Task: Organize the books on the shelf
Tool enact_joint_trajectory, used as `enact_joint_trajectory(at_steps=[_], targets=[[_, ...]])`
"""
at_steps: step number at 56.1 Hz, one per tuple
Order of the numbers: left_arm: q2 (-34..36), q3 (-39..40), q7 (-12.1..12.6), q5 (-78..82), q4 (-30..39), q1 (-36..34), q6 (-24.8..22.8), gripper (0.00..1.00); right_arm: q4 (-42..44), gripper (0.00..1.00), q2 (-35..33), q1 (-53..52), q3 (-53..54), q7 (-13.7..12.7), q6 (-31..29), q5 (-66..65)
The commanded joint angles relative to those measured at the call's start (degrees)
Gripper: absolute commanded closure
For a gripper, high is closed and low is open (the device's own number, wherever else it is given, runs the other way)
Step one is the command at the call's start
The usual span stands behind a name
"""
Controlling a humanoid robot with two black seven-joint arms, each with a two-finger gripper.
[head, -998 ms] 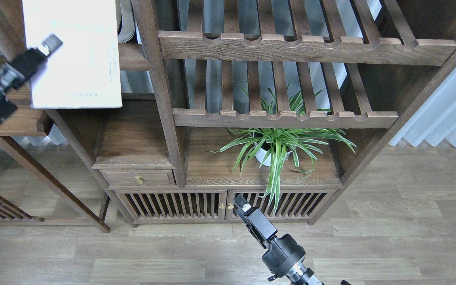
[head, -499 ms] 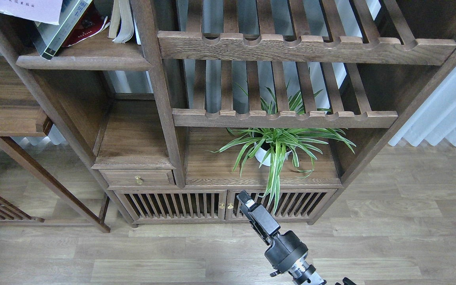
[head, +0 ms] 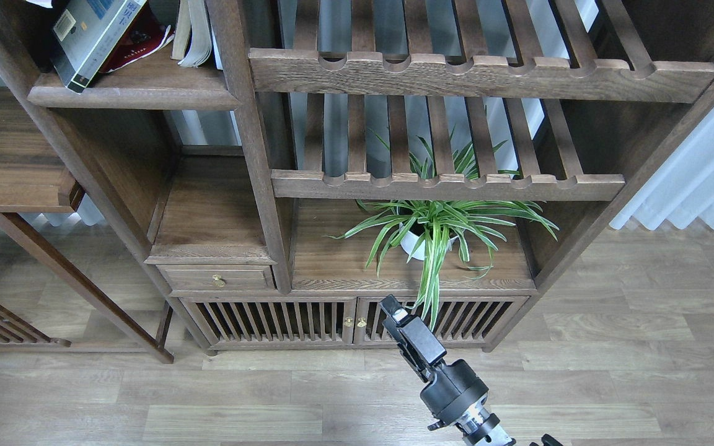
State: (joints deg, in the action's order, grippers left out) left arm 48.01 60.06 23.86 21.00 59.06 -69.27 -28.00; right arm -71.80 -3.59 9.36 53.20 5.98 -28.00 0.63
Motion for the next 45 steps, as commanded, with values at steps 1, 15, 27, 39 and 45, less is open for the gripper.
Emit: enact_joint_trajectory(at_steps=[1, 15, 27, 39, 45], targets=[[-4.4, -0.5, 0.2, 2.9, -3.9, -1.6, 0.0, 1.00, 0.0, 0.01, 0.2, 0.0, 0.1, 0.0, 0.0, 0.3], [-10.7, -2.2, 2.6, 4.4, -14.1, -6.8, 0.0, 0.99, 0.0, 0.01, 0.1, 0.4, 0.1, 0.1, 0.0, 0.9], [-16.1, -2.1, 3.0, 7.3, -20.6, -10.2, 0.0, 0.77, 0.0, 0.01, 0.3, 0.2, 0.1, 0.2, 0.0, 1.0], [-16.6, -2.1, 2.4, 6.8, -20.6, -9.1, 0.0, 0.55, 0.0, 0.01, 0.5, 0.1, 0.1, 0.2, 0.0, 0.9], [-16.9, -1.6, 2.3, 6.4, -20.1, -9.0, 0.0, 0.52, 0.0, 0.01, 0.5, 0.1, 0.1, 0.2, 0.0, 0.9]])
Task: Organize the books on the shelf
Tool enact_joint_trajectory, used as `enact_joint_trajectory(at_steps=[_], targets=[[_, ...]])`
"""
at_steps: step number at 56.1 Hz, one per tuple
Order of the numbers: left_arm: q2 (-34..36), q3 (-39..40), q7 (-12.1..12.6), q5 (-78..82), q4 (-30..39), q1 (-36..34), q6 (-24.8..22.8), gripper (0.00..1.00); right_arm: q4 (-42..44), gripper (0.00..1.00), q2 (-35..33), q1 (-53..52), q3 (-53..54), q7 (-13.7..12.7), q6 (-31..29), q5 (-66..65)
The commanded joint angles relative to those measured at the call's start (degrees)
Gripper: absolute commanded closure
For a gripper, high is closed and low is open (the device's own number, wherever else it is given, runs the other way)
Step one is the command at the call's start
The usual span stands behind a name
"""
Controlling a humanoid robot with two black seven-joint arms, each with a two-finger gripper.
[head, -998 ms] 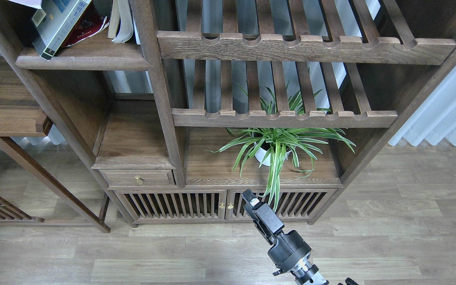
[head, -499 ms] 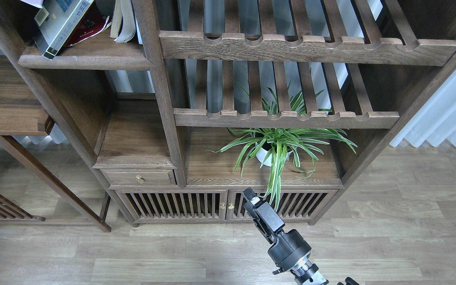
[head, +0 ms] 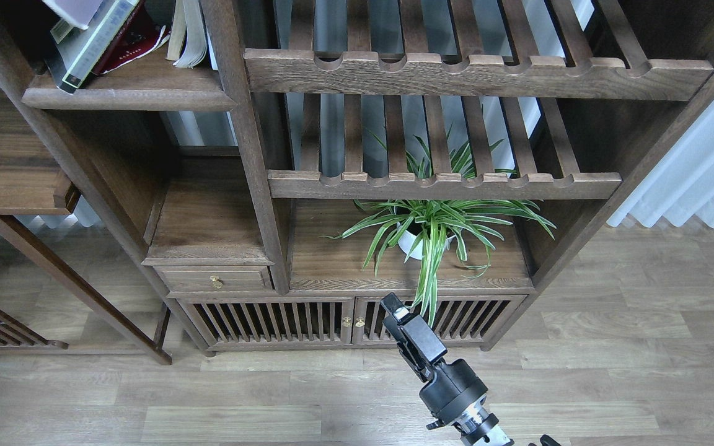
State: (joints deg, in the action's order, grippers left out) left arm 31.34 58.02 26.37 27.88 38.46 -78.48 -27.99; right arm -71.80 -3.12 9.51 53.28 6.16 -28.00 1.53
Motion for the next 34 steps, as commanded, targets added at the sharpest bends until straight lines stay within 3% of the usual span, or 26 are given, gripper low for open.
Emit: enact_joint_trajectory(at_steps=[1, 17, 25, 26, 34], targets=[[-0.2, 0.6, -0.2, -0.5, 0.6, 0.3, 0.0, 0.51, 0.0, 0.01, 0.0, 0.1, 0.0, 0.0, 0.0, 0.0], [2.8, 2.5, -0.3, -7.0, 6.2, 2.8, 0.0, 0.37, 0.0, 0.01, 0.1, 0.3, 0.1, 0.0, 0.0, 0.4], [7.2, 3.9, -0.4, -13.2, 14.9, 9.4, 0.0, 0.28, -0.1, 0.01, 0.1, -0.2, 0.1, 0.0, 0.0, 1.8], [8.3, 5.5, -0.3, -16.1, 19.3, 12.8, 0.0, 0.27, -0.3, 0.01, 0.3, -0.2, 0.4, 0.0, 0.0, 2.2], [8.7, 9.4, -0.3, -18.5, 26.9, 18.7, 0.0, 0.22, -0.4, 0.01, 1.8, -1.2, 2.2, 0.0, 0.0, 2.4]])
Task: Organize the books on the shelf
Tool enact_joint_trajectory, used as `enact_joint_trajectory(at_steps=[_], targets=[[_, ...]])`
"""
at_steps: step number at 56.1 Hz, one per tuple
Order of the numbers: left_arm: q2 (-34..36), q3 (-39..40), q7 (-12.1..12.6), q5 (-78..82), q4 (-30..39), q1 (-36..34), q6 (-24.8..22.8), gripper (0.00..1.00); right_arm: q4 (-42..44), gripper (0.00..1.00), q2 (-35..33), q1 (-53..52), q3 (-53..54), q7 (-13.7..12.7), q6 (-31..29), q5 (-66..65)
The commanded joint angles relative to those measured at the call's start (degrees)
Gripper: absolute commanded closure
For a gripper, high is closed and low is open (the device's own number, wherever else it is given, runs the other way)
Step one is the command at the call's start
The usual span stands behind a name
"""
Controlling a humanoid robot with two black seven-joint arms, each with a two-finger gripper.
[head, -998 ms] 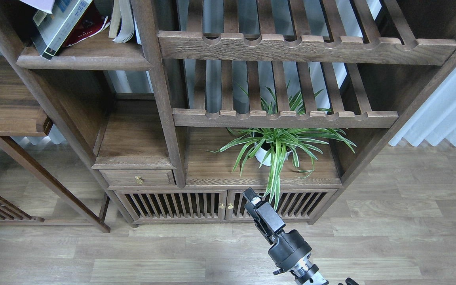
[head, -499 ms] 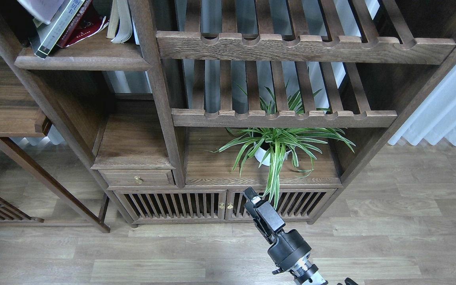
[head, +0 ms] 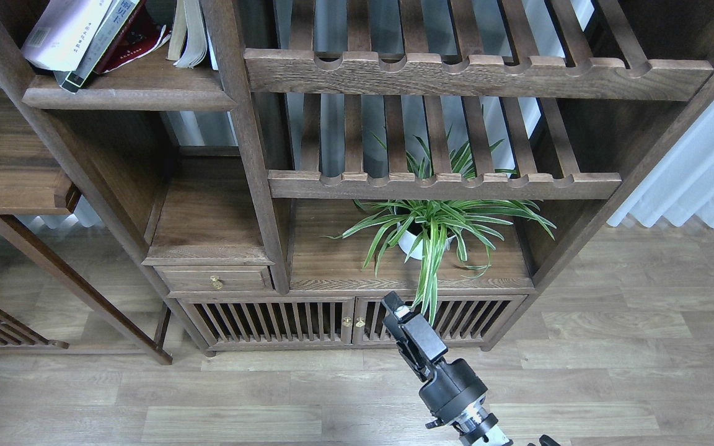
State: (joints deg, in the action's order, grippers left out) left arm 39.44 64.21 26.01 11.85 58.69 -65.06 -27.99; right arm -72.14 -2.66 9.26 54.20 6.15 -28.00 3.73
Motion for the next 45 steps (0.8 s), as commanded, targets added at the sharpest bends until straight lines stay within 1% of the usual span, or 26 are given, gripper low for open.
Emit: enact_joint_trajectory(at_steps=[1, 4, 6, 9, 13, 16, 23, 27, 32, 34, 35, 36, 38, 42, 45], targets=[[0.6, 3.5, 0.0, -2.8, 7.7, 6.3, 0.0, 0.22, -0.2, 0.01, 1.6, -1.3, 1.3, 0.0, 0.0, 0.2], [0.5, 3.6, 0.0, -3.7, 9.5, 8.1, 0.0, 0.22, -0.2, 0.01, 1.9, -2.1, 1.3, 0.0, 0.0, 0.2], [0.1, 3.5, -0.1, -5.3, 11.9, 11.0, 0.0, 0.22, -0.3, 0.01, 1.9, -3.0, 1.3, 0.0, 0.0, 0.2], [-0.2, 3.5, 0.0, -6.3, 14.2, 13.6, 0.0, 0.22, -0.3, 0.01, 1.9, -3.7, 1.3, 0.0, 0.0, 0.1], [-1.6, 3.5, 0.0, -6.9, 19.0, 17.9, 0.0, 0.22, -0.4, 0.01, 2.0, -4.5, 1.3, 0.0, 0.0, 0.1], [-2.9, 3.6, 0.0, -6.9, 20.4, 20.3, 0.0, 0.22, -0.3, 0.01, 2.0, -4.5, 1.4, 0.0, 0.0, 0.1], [-6.0, 3.8, 0.2, -6.9, 20.5, 24.5, 0.0, 0.23, -0.3, 0.01, 2.0, -4.6, 1.4, 0.0, 0.0, 0.1], [-8.3, 3.8, -0.2, -6.9, 20.5, 27.3, 0.0, 0.23, -0.4, 0.01, 2.0, -4.7, 1.4, 0.0, 0.0, 0.1], [-15.2, 4.0, -0.1, -6.9, 20.5, 36.6, 0.0, 0.23, -0.3, 0.01, 1.9, -4.7, 1.5, 0.0, 0.0, 0.1], [-16.7, 4.1, 0.0, -6.8, 20.5, 38.9, 0.0, 0.23, -0.2, 0.01, 1.9, -4.7, 1.5, 0.0, 0.0, 0.1], [-18.4, 4.3, 0.0, -6.8, 20.5, 41.6, 0.0, 0.23, -0.2, 0.01, 1.9, -4.7, 1.5, 0.0, 0.0, 0.2], [-18.9, 4.3, 0.0, -6.8, 20.5, 42.3, 0.0, 0.23, -0.2, 0.01, 1.9, -4.7, 1.5, 0.0, 0.0, 0.2], [-21.8, 4.5, 0.0, -6.7, 20.4, 46.9, 0.0, 0.23, -0.2, 0.01, 1.9, -4.7, 1.6, 0.0, 0.0, 0.2], [-24.8, 5.9, 0.0, -6.6, 20.1, 52.6, 0.0, 0.22, -0.2, 0.01, 1.7, -4.7, 1.6, 0.0, 0.0, 0.2], [-25.7, 7.5, -0.1, -6.7, 19.7, 55.2, 0.0, 0.22, -0.2, 0.01, 1.6, -4.7, 1.6, 0.1, 0.0, 0.2]])
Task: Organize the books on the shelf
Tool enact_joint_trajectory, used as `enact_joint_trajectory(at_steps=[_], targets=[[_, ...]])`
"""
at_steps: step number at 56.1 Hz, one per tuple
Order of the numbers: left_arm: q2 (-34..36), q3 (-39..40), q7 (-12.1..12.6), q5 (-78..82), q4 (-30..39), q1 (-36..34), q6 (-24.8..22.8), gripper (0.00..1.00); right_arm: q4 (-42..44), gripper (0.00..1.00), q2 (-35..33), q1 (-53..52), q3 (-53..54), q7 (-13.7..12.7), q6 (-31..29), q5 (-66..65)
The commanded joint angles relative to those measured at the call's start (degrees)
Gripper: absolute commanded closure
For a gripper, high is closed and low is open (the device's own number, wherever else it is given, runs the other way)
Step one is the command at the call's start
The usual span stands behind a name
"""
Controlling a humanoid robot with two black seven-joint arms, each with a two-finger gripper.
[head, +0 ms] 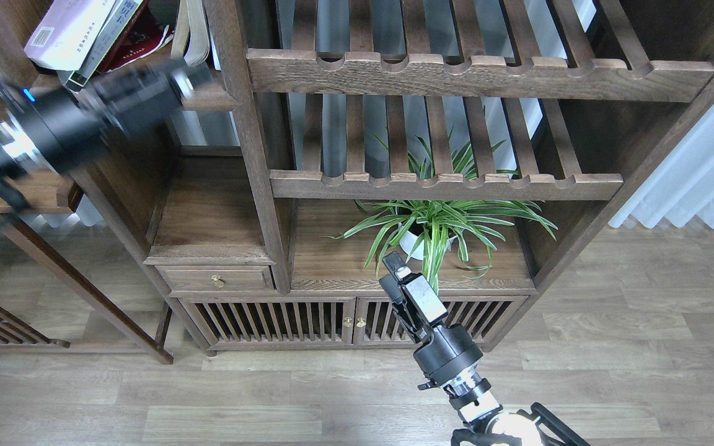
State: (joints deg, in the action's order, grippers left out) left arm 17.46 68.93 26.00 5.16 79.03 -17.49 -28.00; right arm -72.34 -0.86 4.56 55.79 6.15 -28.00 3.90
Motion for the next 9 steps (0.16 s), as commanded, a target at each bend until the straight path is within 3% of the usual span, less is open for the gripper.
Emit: enact_joint_trajectory(at_steps=[1, 9], targets=[[-4.7, 4.9, -0.2, -0.2, -0.7, 10.2, 0.0, 0.21, 0.0, 0.01, -0.3, 0.1, 0.0, 0.1, 0.0, 0.1], [-6.9, 7.1, -0.4, -0.2, -1.3, 11.4, 0.0, 0.19, 0.4, 0.01, -0.2, 0.1, -0.4, 0.1, 0.0, 0.1]])
